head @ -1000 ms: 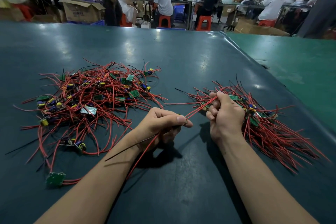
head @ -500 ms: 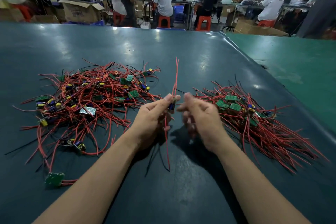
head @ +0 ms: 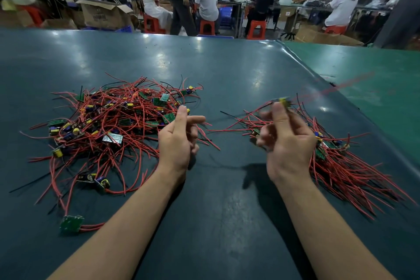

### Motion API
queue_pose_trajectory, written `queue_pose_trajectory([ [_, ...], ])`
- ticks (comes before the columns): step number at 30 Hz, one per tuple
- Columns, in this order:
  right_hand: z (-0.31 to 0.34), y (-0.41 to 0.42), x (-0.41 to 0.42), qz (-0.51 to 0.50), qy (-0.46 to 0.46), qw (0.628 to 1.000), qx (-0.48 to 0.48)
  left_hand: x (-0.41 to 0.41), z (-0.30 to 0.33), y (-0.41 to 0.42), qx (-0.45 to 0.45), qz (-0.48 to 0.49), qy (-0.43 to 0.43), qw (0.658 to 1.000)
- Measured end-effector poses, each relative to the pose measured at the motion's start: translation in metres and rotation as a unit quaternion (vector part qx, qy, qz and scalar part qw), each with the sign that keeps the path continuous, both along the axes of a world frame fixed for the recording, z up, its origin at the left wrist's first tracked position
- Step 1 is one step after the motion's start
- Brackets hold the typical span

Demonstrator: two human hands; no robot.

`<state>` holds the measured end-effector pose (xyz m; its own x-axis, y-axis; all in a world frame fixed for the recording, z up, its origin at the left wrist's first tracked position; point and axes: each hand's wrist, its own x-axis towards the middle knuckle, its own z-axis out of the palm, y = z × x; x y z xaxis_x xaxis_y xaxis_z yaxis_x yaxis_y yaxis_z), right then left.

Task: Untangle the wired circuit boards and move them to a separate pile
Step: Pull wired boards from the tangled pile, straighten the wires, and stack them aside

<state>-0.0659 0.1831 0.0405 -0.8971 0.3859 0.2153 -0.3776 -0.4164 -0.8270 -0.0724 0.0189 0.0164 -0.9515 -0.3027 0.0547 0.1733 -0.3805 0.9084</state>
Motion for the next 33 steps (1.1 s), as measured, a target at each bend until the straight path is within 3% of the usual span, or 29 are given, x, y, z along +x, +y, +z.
queue_pose_trajectory([
  [4, 0.003, 0.011, -0.002, -0.025, -0.051, 0.980, -0.189, -0.001, -0.003, -0.002, -0.042, 0.060, 0.023, 0.997],
  [7, -0.004, 0.005, -0.003, -0.008, -0.115, 0.972, -0.203, 0.001, -0.006, -0.002, -0.158, 0.110, 0.054, 0.980],
  [8, -0.007, 0.002, -0.003, 0.003, -0.133, 0.975, -0.179, 0.003, -0.007, -0.003, -0.243, 0.142, 0.074, 0.957],
  [10, -0.011, -0.004, -0.004, 0.035, -0.167, 0.977, -0.131, 0.005, -0.010, -0.006, -0.431, 0.208, 0.104, 0.872],
  [12, -0.012, -0.006, -0.004, 0.065, -0.191, 0.975, -0.092, 0.005, -0.012, -0.011, -0.578, 0.270, 0.074, 0.767],
  [13, -0.013, -0.006, -0.003, 0.074, -0.195, 0.975, -0.074, 0.003, -0.013, -0.015, -0.616, 0.289, 0.036, 0.732],
  [17, -0.014, -0.008, -0.002, 0.101, -0.188, 0.977, 0.006, -0.004, -0.015, -0.036, -0.649, 0.280, -0.144, 0.693],
  [19, -0.014, -0.010, -0.002, 0.110, -0.185, 0.976, 0.031, -0.005, -0.017, -0.041, -0.666, 0.256, -0.187, 0.675],
  [24, -0.015, -0.010, -0.002, 0.122, -0.192, 0.972, 0.054, -0.007, -0.015, -0.049, -0.629, 0.290, -0.166, 0.701],
  [29, -0.016, -0.012, -0.001, 0.133, -0.193, 0.969, 0.074, -0.006, -0.014, -0.047, -0.617, 0.302, -0.088, 0.721],
  [33, -0.016, -0.012, -0.001, 0.143, -0.197, 0.966, 0.093, -0.004, -0.010, -0.045, -0.558, 0.317, 0.010, 0.767],
])
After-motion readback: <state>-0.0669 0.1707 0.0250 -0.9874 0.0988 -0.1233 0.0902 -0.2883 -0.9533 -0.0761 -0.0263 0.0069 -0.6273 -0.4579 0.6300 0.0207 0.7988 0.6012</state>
